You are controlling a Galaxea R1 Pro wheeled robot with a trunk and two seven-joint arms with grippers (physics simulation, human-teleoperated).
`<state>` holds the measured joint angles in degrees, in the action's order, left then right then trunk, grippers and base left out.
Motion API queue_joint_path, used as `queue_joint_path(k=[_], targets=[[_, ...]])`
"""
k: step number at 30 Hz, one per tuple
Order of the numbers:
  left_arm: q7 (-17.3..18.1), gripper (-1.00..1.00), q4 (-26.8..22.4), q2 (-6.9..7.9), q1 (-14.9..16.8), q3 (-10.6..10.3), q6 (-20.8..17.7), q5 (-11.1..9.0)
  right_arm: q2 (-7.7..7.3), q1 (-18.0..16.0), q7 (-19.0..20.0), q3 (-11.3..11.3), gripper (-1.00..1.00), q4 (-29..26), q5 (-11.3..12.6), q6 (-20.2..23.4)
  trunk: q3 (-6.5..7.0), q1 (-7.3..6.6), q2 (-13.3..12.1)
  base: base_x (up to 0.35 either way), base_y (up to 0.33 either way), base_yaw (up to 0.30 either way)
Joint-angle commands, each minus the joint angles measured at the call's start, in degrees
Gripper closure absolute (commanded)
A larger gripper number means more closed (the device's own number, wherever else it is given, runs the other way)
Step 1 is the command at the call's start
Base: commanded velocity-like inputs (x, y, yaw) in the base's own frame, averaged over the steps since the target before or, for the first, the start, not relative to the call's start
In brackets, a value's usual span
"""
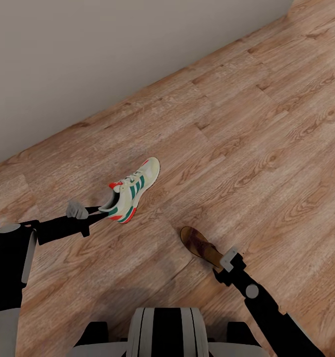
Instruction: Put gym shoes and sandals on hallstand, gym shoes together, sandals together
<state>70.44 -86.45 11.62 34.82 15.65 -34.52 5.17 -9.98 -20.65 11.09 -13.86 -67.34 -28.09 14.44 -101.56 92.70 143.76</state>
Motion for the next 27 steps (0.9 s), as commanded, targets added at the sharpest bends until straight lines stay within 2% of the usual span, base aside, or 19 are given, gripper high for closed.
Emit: queue_joint_path(k=[1,6,21,27], targets=[[0.4,1.0,-0.1,0.0,0.0,0.1,-0.6,0.3,0.18,0.0,0.3,-0.1,-1.0,0.3,-0.6,0.3,-0.03,-0.01,0.0,0.0,0.0,0.0],[0.4,1.0,0.0,-0.02,0.0,0.1,-0.6,0.3,1.19,-0.1,0.3,-0.1,-1.0,1.5,-0.7,0.3,-0.03,-0.01,0.0,0.0,0.0,0.0],[0.4,1.0,0.0,-0.02,0.0,0.1,-0.6,0.3,1.28,-0.2,0.2,0.0,-1.0,2.6,-0.6,0.3,-0.03,-0.01,0.0,0.0,0.0,0.0],[0.4,1.0,0.0,-0.02,0.0,-1.5,-0.6,0.4,1.22,-1.5,0.2,0.0,-1.0,2.7,-0.6,0.3,-1.36,0.15,0.1,0.0,0.0,0.0]])
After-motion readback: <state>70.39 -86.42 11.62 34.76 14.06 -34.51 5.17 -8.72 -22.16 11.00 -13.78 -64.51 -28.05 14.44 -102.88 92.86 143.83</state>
